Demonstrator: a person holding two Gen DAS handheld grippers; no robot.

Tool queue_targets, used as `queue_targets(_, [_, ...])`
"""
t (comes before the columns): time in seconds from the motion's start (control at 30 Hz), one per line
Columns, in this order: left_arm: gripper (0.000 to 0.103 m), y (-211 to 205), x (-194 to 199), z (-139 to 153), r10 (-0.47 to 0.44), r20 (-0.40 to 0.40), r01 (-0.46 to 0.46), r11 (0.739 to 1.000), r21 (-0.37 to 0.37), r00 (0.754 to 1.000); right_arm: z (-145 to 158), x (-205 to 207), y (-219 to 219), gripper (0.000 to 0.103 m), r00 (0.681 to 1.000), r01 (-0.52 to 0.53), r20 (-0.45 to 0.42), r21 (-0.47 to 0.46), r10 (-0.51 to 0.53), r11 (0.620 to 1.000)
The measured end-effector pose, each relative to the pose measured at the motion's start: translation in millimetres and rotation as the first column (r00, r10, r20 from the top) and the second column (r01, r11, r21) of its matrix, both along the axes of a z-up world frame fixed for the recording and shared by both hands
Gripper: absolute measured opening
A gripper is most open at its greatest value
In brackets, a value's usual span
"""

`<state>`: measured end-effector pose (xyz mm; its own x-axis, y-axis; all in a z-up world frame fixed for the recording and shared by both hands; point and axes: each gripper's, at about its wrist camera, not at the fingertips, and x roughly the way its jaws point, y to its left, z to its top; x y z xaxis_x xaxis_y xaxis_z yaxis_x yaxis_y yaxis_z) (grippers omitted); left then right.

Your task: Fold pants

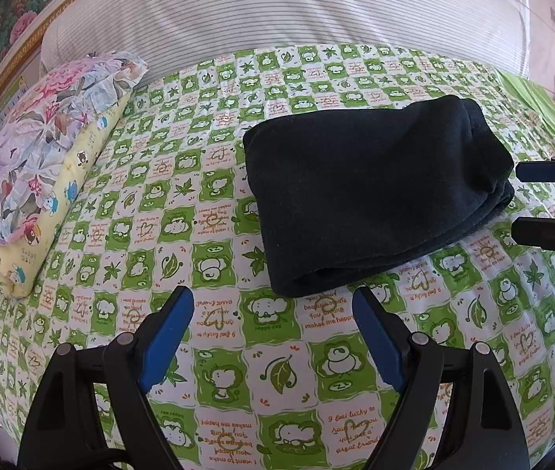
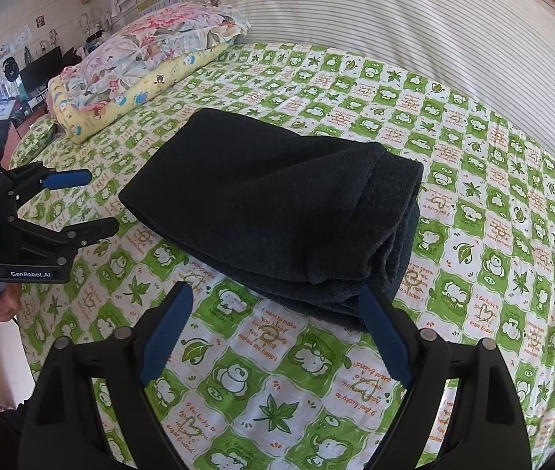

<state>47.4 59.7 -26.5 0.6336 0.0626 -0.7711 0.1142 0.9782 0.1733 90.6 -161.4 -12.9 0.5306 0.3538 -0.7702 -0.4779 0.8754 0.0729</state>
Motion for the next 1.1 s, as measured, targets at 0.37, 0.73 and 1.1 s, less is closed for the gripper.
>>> queue_targets(0.37, [0.084,0.7,0.5,2.1,0.000,0.007,0.000,1.000,-0.001,1.000,0.4,-0.2,0.6,0.087,1.000,0.000,0.001,0.001,0.000,1.000])
queue_targets(0.73, [0.084,2.2,2.1,2.5,0.010,0.010,-0.010,1.000,-0.001,1.000,1.8,-1.0,0.0,0.087,1.000,0.001,0.004,0.004,-0.001,1.000])
queue_targets(1.1, [0.084,1.9,3.3,2.1,0.022,0.031,-0.022,1.000,0.009,0.999,1.4,-1.3,-1.1,0.087,1.000,0.000,0.004,0.006,0.000,1.000])
